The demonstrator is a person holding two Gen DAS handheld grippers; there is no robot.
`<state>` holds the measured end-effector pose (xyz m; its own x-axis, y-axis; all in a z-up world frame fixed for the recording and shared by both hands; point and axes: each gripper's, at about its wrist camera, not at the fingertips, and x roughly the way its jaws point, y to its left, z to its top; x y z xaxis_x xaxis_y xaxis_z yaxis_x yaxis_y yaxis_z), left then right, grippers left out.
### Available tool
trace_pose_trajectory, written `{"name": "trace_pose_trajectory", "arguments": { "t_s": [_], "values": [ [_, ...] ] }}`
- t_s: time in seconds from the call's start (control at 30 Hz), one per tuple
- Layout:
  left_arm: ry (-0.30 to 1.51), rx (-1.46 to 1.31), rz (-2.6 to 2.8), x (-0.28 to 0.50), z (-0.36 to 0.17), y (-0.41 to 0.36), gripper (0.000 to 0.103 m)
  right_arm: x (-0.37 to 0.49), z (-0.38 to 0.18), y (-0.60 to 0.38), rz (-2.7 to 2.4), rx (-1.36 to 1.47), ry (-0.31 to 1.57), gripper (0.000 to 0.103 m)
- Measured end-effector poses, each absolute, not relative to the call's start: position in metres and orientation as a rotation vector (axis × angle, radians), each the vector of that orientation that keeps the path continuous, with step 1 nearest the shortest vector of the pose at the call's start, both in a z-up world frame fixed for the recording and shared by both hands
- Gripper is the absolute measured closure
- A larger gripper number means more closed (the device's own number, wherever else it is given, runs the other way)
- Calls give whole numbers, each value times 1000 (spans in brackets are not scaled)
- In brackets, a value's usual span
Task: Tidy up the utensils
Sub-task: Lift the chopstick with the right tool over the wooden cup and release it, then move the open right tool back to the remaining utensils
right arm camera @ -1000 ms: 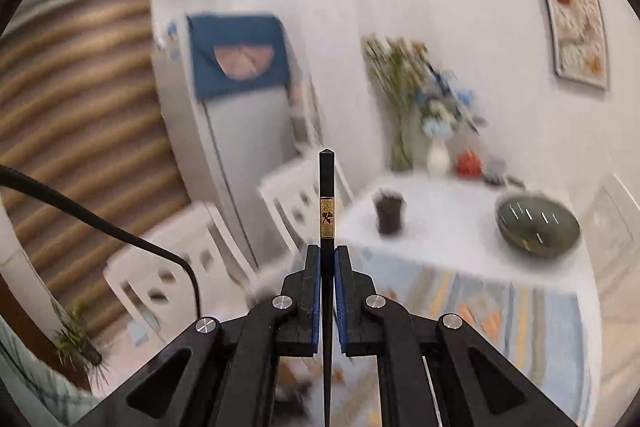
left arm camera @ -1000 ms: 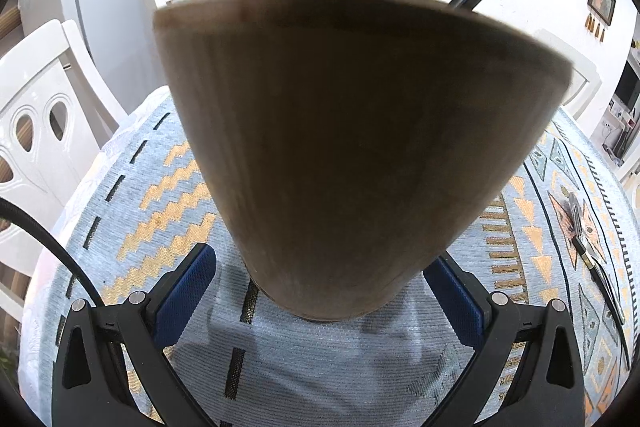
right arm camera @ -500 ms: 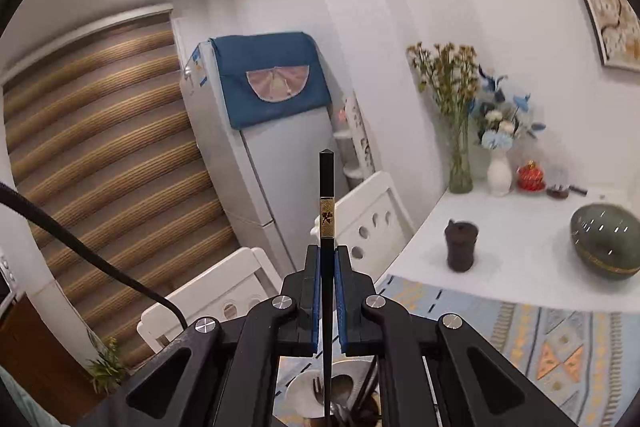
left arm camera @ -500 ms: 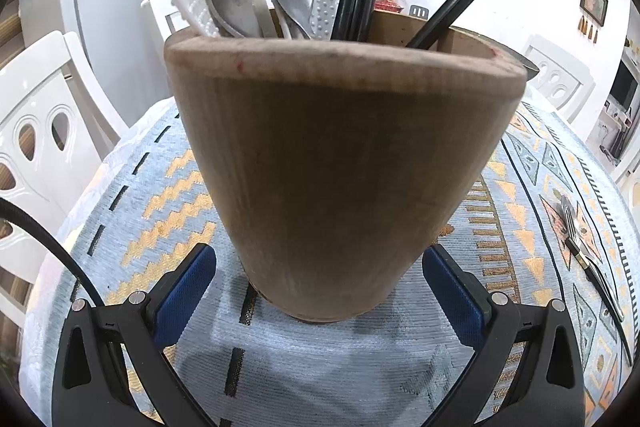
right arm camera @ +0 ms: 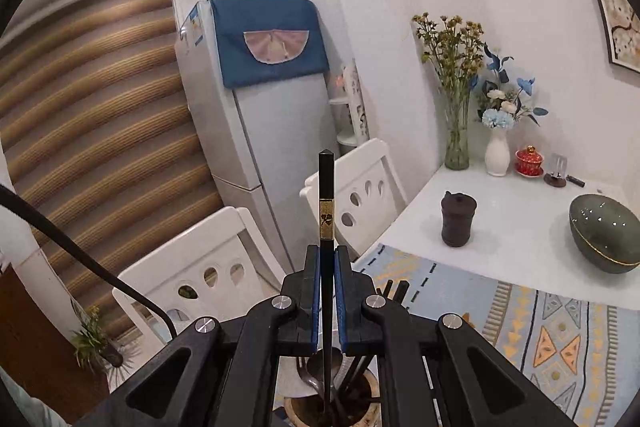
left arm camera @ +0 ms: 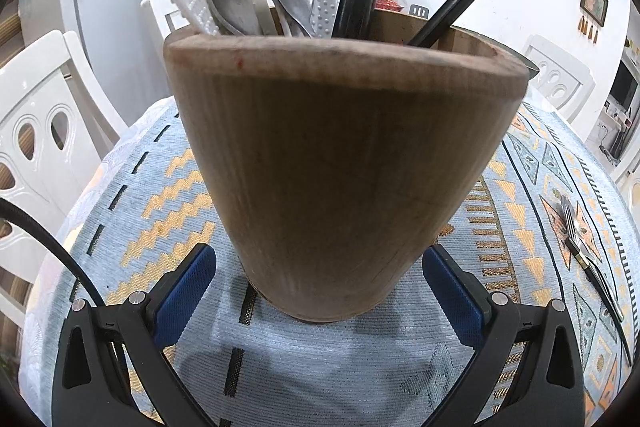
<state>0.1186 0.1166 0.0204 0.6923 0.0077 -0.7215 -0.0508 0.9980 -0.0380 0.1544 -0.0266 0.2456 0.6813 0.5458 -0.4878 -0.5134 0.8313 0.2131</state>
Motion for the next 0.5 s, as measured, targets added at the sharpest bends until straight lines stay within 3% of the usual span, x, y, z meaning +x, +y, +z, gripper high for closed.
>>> {"name": "trace_pose_trajectory", "arguments": {
  "t_s": [0.07, 0.13, 0.17, 0.2, 0.23, 0.5],
  "values": [
    [806, -56, 32, 119, 20, 117, 0, 152, 248, -27, 598, 58, 574, 97],
    [806, -55, 33, 119, 20, 117, 0, 149, 255, -29, 613, 59, 573, 88],
    [806, -55, 33, 119, 20, 117, 0, 147, 261, -33, 617, 64, 567, 81],
    [807, -56, 33, 119, 20, 117, 0, 144, 265, -35, 622, 74, 557, 62],
    [807, -56, 33, 119, 20, 117, 0, 141, 271, -40, 630, 93, 537, 51],
    [808, -56, 34, 120, 21, 117, 0, 110, 310, -84, 562, 93, 472, 51]
  ]
}}
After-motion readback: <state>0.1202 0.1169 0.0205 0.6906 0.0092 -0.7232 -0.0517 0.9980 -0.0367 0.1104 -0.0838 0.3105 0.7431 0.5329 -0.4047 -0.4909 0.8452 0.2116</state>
